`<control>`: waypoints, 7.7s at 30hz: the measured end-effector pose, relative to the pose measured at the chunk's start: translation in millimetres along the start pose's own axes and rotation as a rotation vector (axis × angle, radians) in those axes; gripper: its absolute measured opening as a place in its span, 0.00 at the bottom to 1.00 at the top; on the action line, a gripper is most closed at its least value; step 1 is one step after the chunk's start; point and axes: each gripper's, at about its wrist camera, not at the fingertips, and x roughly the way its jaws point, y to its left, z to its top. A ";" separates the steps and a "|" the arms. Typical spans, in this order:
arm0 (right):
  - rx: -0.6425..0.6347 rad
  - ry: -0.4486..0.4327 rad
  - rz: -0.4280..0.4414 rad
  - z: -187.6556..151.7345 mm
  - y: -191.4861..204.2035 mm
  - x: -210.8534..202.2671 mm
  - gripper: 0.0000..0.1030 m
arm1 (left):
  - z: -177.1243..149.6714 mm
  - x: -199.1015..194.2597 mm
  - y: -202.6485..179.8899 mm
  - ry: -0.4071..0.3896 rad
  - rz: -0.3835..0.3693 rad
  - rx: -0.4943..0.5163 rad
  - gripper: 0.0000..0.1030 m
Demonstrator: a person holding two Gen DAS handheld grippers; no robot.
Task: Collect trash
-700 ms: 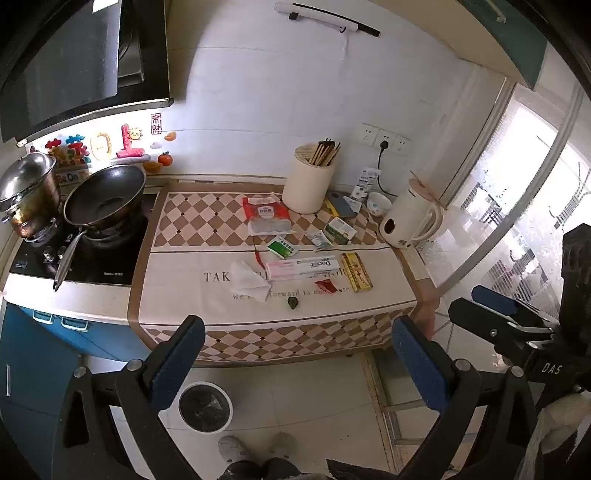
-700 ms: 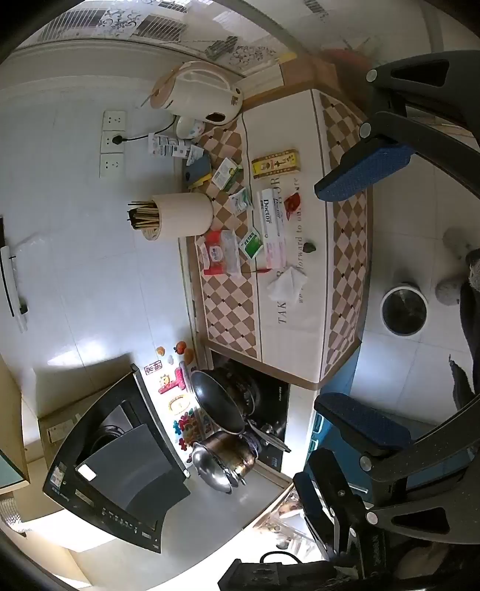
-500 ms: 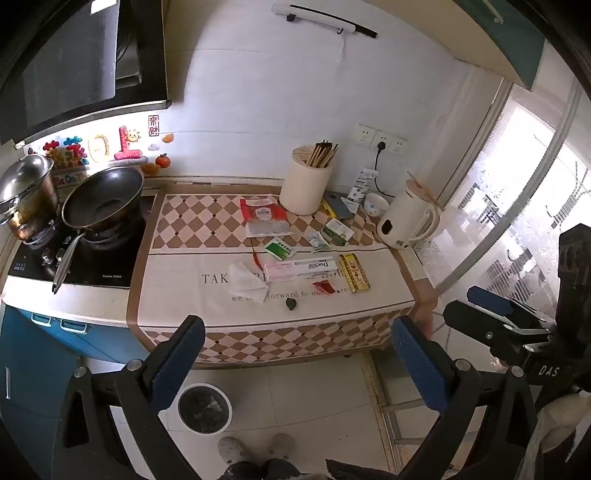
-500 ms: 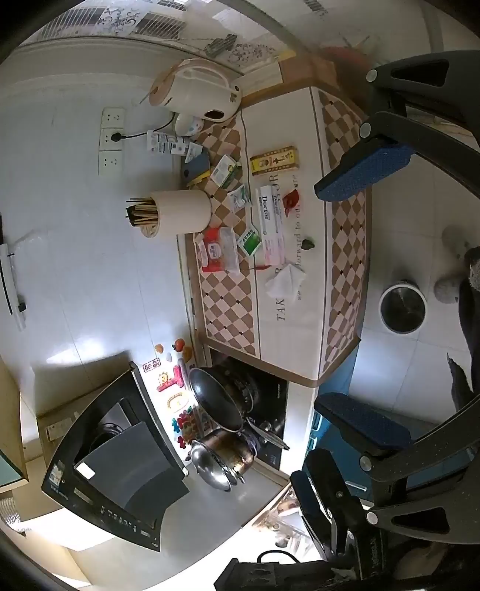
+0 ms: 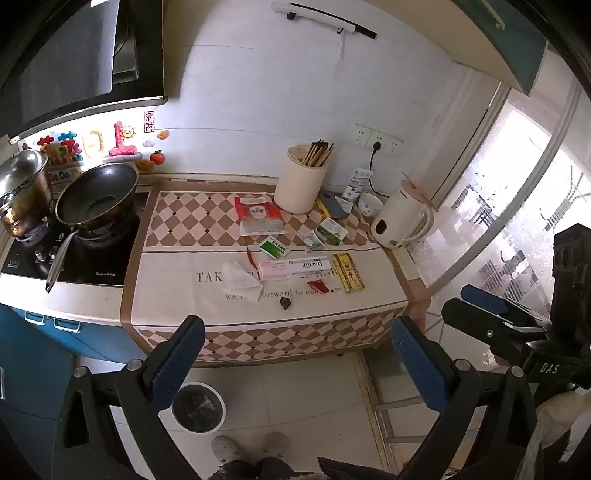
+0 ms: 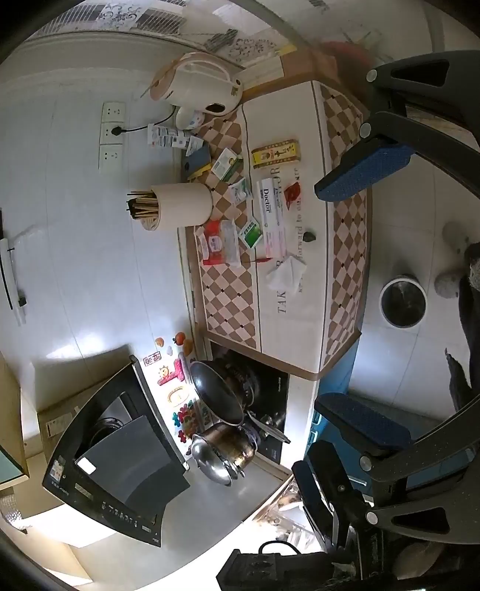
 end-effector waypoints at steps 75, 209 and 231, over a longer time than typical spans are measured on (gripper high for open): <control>0.006 0.028 0.037 8.2 15.1 20.4 1.00 | 8.3 14.0 6.8 -0.011 -0.016 0.014 1.00; 0.090 0.191 -0.372 -7.9 -86.2 296.4 0.58 | 4.3 221.8 81.7 0.172 0.390 0.027 0.44; 0.167 0.788 -0.098 -399.2 18.3 555.1 0.58 | -399.1 451.5 384.4 0.862 0.181 -0.710 0.44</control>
